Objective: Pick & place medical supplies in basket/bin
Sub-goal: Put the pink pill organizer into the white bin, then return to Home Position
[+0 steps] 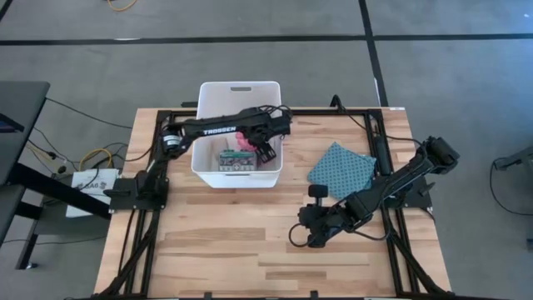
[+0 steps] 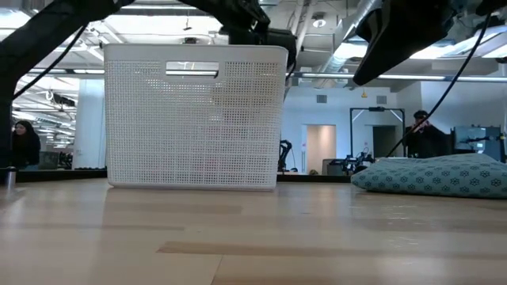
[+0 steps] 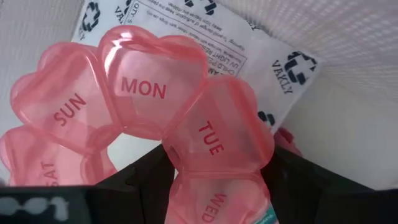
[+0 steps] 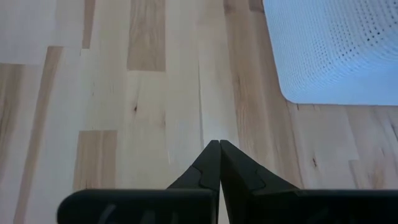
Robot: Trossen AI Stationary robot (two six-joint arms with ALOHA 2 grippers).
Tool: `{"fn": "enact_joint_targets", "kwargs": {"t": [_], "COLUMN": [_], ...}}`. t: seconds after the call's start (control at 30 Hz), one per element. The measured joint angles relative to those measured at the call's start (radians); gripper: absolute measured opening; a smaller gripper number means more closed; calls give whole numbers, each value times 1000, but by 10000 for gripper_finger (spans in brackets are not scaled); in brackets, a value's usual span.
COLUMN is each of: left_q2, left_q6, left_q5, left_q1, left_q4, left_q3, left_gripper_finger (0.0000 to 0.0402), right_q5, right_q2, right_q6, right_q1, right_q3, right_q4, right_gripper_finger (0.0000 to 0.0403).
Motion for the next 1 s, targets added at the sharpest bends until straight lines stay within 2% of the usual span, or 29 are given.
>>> {"fn": "enact_joint_targets", "kwargs": {"t": [0.53, 0.83, 1.0], "left_q2": [28, 27, 23], "left_q6": [136, 165, 147], "left_q5": [24, -12, 6], "left_q1": [5, 1, 1], "left_q4": [-15, -130, -270], "left_q3": [43, 51, 140], "left_gripper_finger": [246, 256, 249], "right_q5": [0, 0, -1], "right_q2": [0, 0, 0], "right_q6": [0, 0, -1], "right_q1": [0, 0, 0], "right_q3": [0, 0, 0], "right_q4": [4, 4, 4], "right_gripper_finger": [0, 0, 0]}}
